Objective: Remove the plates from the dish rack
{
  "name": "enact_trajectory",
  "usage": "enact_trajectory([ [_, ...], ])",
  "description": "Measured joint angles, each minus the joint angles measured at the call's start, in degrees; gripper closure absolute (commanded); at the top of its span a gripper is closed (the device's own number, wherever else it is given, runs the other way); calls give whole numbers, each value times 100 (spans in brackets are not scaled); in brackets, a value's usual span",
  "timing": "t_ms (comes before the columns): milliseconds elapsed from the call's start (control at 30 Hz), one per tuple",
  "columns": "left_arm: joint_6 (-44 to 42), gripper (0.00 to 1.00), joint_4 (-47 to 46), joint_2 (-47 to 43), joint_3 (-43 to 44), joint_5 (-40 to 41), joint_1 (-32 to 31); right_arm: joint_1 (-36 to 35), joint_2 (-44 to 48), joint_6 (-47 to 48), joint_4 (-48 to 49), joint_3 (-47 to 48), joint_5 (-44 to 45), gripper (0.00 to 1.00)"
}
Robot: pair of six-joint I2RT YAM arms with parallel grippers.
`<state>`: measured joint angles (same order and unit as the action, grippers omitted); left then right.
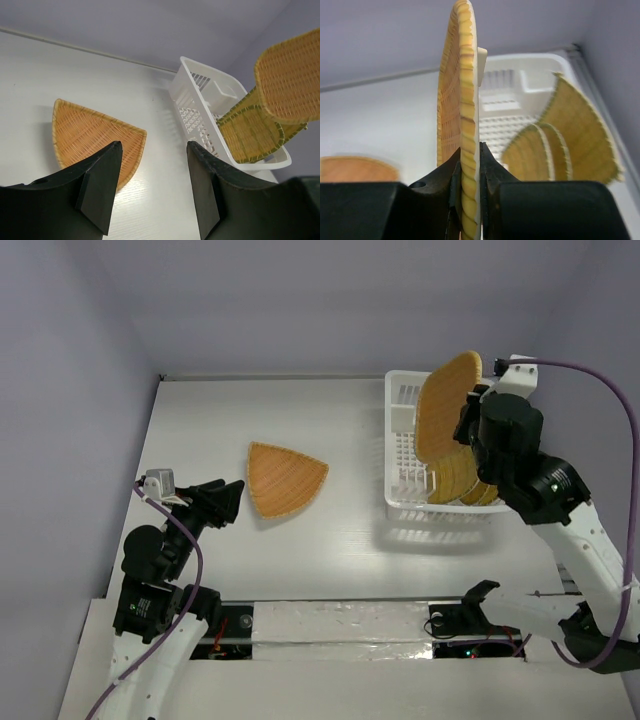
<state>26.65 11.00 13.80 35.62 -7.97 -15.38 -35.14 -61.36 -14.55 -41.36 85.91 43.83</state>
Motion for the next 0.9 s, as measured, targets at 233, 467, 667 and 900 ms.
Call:
enact_trajectory([
  [233, 2, 49, 0, 9, 0, 0, 46, -323, -428, -610, 1731, -334, -1832, 100],
  [467, 2, 49, 0, 31, 0, 4, 136, -634, -2297, -1851, 3936, -1045, -3915, 100],
  [667, 0, 49, 0, 35, 0, 2, 136, -748, -3541, -2806, 4955, -1405, -4920, 100],
  [900, 2, 49, 0, 37, 0, 2, 136, -741, -4162, -3386, 5971, -1469, -5379, 100],
])
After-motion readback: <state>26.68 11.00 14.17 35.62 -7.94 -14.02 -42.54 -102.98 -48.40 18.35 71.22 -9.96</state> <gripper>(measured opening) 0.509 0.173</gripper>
